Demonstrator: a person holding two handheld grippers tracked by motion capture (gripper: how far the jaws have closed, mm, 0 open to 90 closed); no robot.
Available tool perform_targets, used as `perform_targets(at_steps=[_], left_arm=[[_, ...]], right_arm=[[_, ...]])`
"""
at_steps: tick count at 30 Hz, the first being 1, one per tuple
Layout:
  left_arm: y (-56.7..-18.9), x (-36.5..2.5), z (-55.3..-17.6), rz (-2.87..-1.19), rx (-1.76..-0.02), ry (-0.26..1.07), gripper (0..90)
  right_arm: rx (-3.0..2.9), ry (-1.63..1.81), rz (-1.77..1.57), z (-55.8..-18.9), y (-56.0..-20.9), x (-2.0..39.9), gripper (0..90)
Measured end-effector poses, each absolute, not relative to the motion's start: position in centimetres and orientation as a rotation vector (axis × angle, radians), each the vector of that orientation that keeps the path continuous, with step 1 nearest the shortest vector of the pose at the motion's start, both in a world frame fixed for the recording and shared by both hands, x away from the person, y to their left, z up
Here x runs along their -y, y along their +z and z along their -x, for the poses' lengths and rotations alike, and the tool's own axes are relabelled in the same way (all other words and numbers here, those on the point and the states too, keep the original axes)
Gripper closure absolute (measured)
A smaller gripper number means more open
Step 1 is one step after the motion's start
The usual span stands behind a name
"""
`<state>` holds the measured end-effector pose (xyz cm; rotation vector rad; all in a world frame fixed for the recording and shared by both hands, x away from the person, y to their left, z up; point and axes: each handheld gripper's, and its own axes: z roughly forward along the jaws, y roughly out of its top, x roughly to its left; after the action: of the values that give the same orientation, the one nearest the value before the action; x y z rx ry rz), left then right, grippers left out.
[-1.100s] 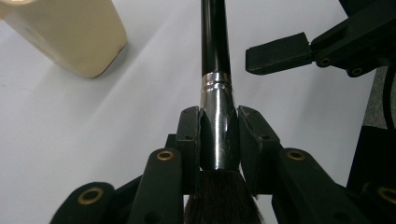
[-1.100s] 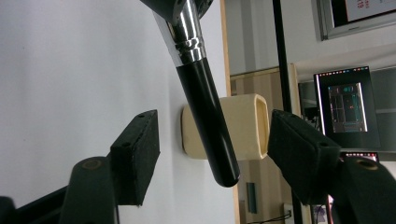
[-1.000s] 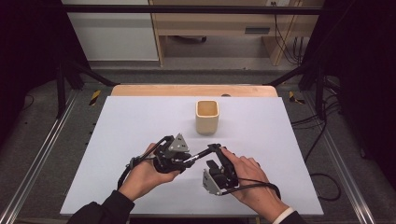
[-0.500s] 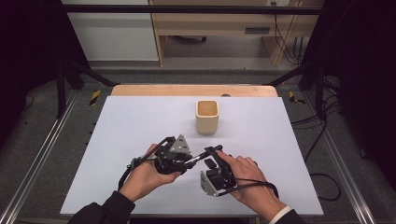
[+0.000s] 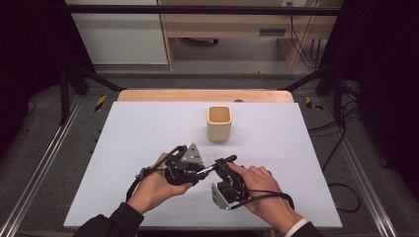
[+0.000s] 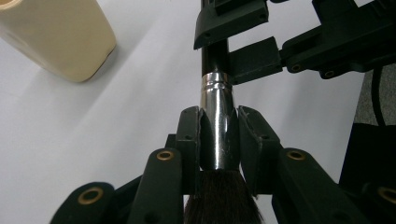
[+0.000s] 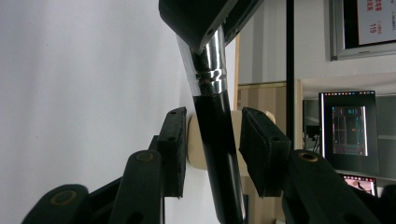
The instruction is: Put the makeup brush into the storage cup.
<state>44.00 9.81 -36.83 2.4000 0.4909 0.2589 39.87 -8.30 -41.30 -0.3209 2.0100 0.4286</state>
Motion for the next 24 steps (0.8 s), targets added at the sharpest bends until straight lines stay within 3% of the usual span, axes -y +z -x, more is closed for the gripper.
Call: perform_targets(at_steps=[24], left_arm=[[-36.9, -9.96, -44.04, -2.399, -0.493, 0.257, 70.8]], right_arm=[[-1.999, 0.402, 0.369, -39.88, -41.38, 7.99, 66.1]])
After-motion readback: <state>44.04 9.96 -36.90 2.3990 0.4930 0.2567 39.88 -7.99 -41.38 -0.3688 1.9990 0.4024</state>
